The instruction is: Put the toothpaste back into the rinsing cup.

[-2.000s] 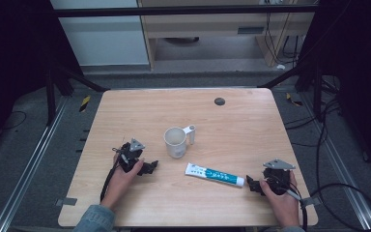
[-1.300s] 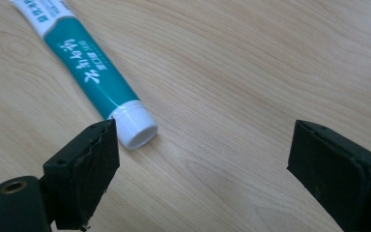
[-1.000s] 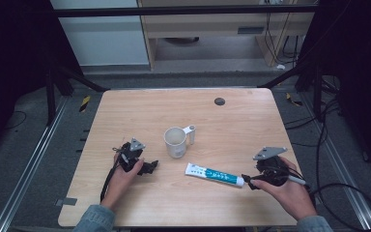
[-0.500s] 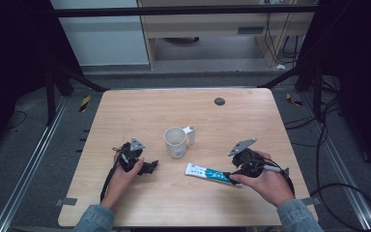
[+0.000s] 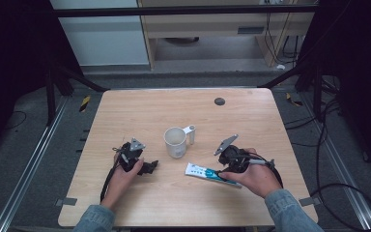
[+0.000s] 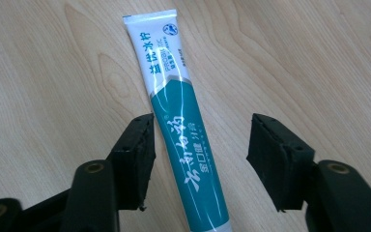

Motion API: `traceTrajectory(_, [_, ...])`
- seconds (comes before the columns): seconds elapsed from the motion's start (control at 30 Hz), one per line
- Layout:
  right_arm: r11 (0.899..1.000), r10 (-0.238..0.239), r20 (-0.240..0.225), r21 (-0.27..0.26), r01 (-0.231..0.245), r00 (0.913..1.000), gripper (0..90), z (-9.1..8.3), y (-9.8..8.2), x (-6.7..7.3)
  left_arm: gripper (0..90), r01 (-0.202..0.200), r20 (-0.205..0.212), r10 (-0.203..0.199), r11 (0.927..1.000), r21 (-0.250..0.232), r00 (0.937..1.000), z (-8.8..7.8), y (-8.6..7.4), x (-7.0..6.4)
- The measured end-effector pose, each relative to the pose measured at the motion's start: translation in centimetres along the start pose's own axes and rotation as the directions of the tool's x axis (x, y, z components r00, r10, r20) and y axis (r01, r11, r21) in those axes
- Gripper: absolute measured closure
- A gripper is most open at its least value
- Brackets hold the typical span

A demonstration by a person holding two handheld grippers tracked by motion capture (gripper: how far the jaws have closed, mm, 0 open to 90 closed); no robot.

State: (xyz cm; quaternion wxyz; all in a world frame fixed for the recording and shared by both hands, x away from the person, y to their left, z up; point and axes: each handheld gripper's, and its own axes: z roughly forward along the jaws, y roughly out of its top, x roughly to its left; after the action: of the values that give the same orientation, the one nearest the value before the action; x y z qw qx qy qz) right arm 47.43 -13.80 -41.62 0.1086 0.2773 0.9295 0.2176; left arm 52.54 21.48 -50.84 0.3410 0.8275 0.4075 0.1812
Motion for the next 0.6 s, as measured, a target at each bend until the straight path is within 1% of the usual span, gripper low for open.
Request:
traceTrajectory(0.03, [1.0,-0.004,-0.002,0.004,0.004,1.0,45.7,0.2,0.1,-0.1,0.0,0.0,0.0,0.0,1.0,0.0,1.0,0.0,0.0,0.0])
traceTrajectory(0.07, [1.0,-0.007,-0.009,0.015,0.007,0.9999,48.8,0.5,0.2,-0.1,0.0,0.0,0.0,0.0,1.0,0.0,1.0,0.0,0.0,0.0])
traceTrajectory(0.17, [1.0,-0.009,-0.014,0.026,0.01,0.9999,50.2,0.9,0.4,-0.1,0.0,0.0,0.001,0.0,1.0,0.0,1.0,0.0,0.0,0.0])
traceTrajectory(0.2, [0.999,-0.021,-0.019,0.034,0.022,0.9996,50.3,1.2,0.6,-0.1,0.0,0.0,0.001,0.0,1.0,0.0,1.0,0.0,0.0,0.0])
traceTrajectory(0.27, [0.999,-0.022,-0.023,0.033,0.022,0.9995,49.5,1.4,0.7,-0.1,0.0,0.0,0.001,0.0,1.0,0.0,1.0,0.0,0.0,0.0])
traceTrajectory(0.33, [0.999,-0.023,-0.033,0.041,0.024,0.9992,45.0,1.9,1.0,0.0,0.0,0.0,0.0,0.0,1.0,0.0,1.0,0.0,0.0,0.0])
traceTrajectory(0.4, [0.999,-0.023,-0.036,0.042,0.024,0.9991,45.1,2.0,1.0,0.0,0.0,0.0,0.0,0.0,1.0,0.0,1.0,0.0,0.0,0.0])
traceTrajectory(0.43, [0.998,-0.034,-0.042,0.043,0.036,0.9985,45.2,2.2,1.2,0.1,0.0,0.0,0.0,0.0,1.0,0.0,1.0,0.0,0.0,0.0])
traceTrajectory(0.57, [0.998,-0.044,-0.048,0.048,0.046,0.9979,45.4,2.5,1.4,0.1,0.0,0.0,0.001,0.0,1.0,0.0,1.0,0.0,0.0,0.0])
traceTrajectory(0.6, [0.998,-0.04,-0.054,0.051,0.043,0.9977,45.3,2.6,1.4,0.2,0.0,0.0,0.001,0.0,1.0,0.0,1.0,0.0,0.0,0.0])
